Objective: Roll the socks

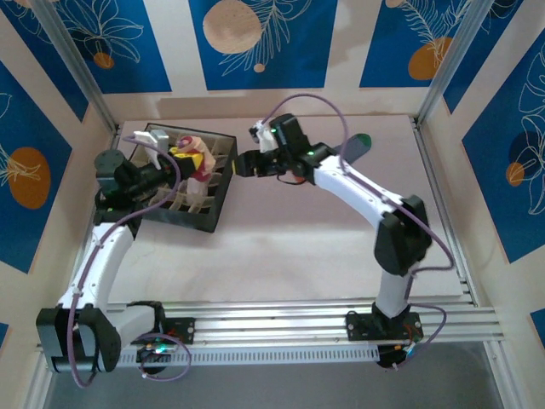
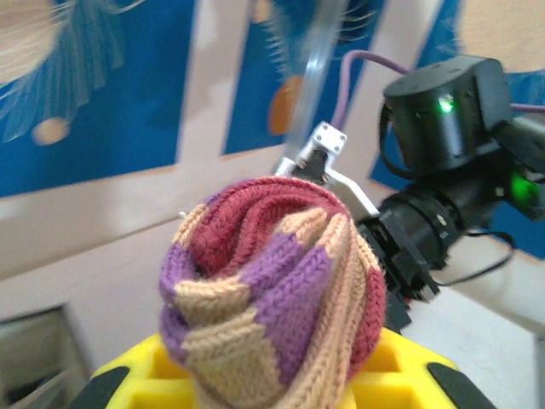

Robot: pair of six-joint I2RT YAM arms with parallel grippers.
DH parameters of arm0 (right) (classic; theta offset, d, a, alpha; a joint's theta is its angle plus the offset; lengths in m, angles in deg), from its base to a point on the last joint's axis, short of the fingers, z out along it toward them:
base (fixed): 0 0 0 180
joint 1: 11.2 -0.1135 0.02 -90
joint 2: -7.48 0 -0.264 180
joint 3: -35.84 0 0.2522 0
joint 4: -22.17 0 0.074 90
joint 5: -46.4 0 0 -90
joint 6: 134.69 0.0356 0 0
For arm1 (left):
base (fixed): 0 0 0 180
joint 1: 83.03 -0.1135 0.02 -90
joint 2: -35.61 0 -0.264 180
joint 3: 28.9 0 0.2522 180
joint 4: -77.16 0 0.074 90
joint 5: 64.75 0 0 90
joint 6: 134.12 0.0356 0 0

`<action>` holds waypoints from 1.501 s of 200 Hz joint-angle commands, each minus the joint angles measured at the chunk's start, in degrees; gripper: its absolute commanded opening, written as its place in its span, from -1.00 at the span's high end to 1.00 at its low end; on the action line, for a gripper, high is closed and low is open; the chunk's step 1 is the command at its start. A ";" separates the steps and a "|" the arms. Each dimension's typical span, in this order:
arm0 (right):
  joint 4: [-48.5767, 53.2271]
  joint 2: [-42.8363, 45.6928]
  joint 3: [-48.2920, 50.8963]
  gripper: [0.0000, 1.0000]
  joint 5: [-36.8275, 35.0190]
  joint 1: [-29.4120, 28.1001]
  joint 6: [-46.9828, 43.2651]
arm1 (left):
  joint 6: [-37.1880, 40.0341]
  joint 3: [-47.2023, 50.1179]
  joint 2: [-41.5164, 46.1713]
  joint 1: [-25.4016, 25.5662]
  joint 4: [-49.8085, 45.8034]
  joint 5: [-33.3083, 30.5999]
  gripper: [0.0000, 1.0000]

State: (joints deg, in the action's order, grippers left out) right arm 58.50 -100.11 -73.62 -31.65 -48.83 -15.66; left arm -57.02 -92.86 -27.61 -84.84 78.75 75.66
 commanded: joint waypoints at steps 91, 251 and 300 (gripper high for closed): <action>32.72 -36.00 -43.49 0.03 -9.22 -5.49 2.05 | 6.08 3.14 -0.02 -5.36 -7.25 -7.00 1.00; 23.51 -10.53 -5.60 1.00 -20.71 2.42 -7.52 | 10.73 8.70 -5.21 7.62 -6.27 -18.57 1.00; 22.89 -10.83 -5.20 1.00 -19.77 4.13 -8.10 | 12.94 12.06 -8.13 12.83 -2.97 -26.18 1.00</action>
State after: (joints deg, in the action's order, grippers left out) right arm 81.60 -112.31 -79.83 -49.79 -45.16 -22.10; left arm -45.99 -82.37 -34.67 -72.97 72.74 54.61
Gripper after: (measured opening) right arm 0.047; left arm 0.181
